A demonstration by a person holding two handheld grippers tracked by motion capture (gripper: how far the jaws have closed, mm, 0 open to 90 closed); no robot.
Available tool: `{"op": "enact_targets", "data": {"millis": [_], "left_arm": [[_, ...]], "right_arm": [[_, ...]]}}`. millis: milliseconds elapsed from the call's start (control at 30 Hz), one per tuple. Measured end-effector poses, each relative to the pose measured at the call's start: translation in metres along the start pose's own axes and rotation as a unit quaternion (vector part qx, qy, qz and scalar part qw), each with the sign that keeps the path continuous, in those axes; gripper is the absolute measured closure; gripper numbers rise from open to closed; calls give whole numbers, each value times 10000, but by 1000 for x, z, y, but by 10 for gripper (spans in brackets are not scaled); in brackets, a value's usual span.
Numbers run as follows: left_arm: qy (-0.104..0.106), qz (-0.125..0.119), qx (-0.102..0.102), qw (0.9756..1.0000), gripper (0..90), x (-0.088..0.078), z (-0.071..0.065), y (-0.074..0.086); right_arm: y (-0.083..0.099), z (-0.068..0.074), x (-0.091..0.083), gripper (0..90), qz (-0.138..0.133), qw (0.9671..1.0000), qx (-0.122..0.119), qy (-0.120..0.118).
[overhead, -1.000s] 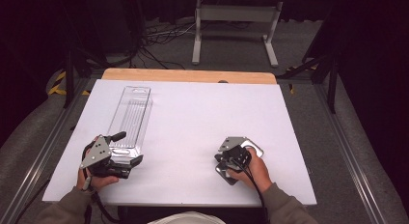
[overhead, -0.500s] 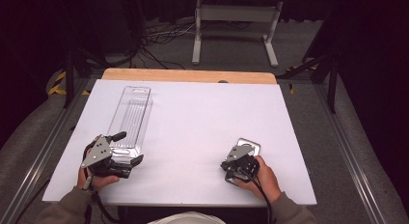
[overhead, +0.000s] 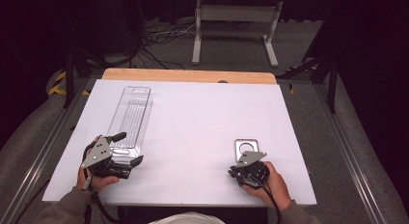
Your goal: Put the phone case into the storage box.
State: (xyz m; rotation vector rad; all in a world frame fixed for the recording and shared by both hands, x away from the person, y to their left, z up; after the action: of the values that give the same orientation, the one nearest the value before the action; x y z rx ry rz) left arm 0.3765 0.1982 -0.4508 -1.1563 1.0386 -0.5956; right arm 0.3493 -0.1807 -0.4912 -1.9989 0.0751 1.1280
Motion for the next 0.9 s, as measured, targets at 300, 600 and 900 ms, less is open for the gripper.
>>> {"op": "enact_targets", "data": {"millis": [300, 600, 900], "left_arm": [[14, 35, 31, 10000, 52, 1, 0, 0], [24, 26, 54, 10000, 52, 1, -1, 0], [83, 86, 68, 9999, 52, 3, -2, 1]], "right_arm": [[6, -8, -11, 770, -76, 9998, 158, 107], [-2, -32, -27, 636, -382, 9972, 460, 446], [-6, -79, -20, 250, 160, 9900, 1049, 933]]}}
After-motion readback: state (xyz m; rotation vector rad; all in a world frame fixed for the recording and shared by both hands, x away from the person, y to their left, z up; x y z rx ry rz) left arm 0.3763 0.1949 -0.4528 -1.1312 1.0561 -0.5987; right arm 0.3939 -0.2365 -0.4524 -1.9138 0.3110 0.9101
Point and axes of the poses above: each handheld gripper's, and its own axes: x roughly forward along the jaws, y roughly out of its underside, z roughly to its left, the point moved 6 cm from there along x, roughly forward along the jaws, and after that the axes turned 13 degrees about y, right-handed, at the moved point
